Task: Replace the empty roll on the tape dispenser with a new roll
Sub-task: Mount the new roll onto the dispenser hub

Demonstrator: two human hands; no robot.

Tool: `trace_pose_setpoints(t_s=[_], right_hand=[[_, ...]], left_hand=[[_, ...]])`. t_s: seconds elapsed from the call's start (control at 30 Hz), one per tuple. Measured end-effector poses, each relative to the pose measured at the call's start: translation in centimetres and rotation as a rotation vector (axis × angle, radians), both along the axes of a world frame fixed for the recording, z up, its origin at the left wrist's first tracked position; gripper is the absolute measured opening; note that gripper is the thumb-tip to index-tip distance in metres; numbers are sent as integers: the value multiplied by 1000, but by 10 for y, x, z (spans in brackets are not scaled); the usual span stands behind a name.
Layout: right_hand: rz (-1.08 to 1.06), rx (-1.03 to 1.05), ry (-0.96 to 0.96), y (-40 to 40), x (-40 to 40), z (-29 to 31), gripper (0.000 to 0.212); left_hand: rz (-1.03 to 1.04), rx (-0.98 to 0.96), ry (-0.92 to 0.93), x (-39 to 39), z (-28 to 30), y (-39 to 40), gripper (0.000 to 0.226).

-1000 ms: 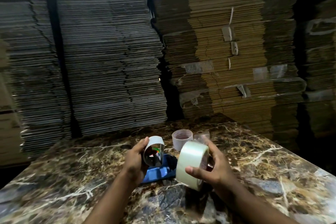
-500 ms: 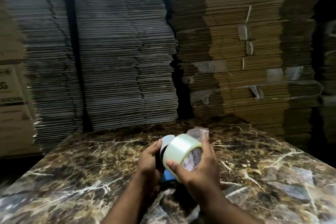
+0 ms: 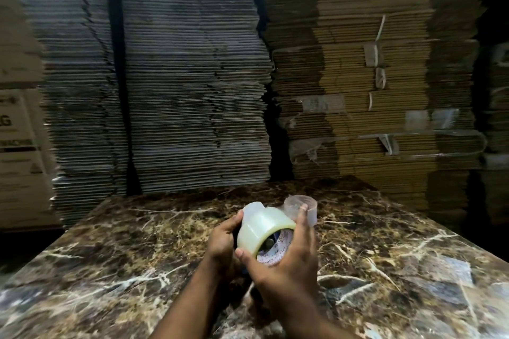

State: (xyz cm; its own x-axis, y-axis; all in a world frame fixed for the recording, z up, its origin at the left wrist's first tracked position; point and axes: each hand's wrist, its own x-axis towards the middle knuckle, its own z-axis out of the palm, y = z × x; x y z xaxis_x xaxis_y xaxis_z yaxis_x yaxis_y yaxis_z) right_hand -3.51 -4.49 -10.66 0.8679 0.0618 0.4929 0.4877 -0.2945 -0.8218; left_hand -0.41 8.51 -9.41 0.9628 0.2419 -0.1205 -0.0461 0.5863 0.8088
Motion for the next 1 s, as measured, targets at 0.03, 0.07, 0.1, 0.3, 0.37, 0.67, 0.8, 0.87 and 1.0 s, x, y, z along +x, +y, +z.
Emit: trace_pose_setpoints(t_s=[0.03,0.07,0.1,0.3,0.37,0.67,0.8,0.87,1.0], right_hand=[[7,-7,-8,1,-1,-1,137],[11,-14,-7,1,-1,-2,138],[12,-17,-3,1,-2,-2,138],[-13,24,2,0,3,3,137],[-9,22,11,1,2,3,138],[-22,55,9,2,1,3,145],[-12,90,64,0,7,3,147],[5,87,62,0,9,2,149],[14,97,78,1,13,2,149]], left_hand=[[-2,8,14,-1,0,0,40],[-6,13,24,-1,0,0,40],[-14,14,31,-1,0,0,42],[-65,9,20,-1,1,-6,46],[-64,20,18,-2,1,-7,44],[-11,155,-3,-11,10,-12,38],[68,194,-21,-13,11,-14,31],[77,193,-50,-13,10,-14,34],[11,185,-74,-19,11,-16,39]])
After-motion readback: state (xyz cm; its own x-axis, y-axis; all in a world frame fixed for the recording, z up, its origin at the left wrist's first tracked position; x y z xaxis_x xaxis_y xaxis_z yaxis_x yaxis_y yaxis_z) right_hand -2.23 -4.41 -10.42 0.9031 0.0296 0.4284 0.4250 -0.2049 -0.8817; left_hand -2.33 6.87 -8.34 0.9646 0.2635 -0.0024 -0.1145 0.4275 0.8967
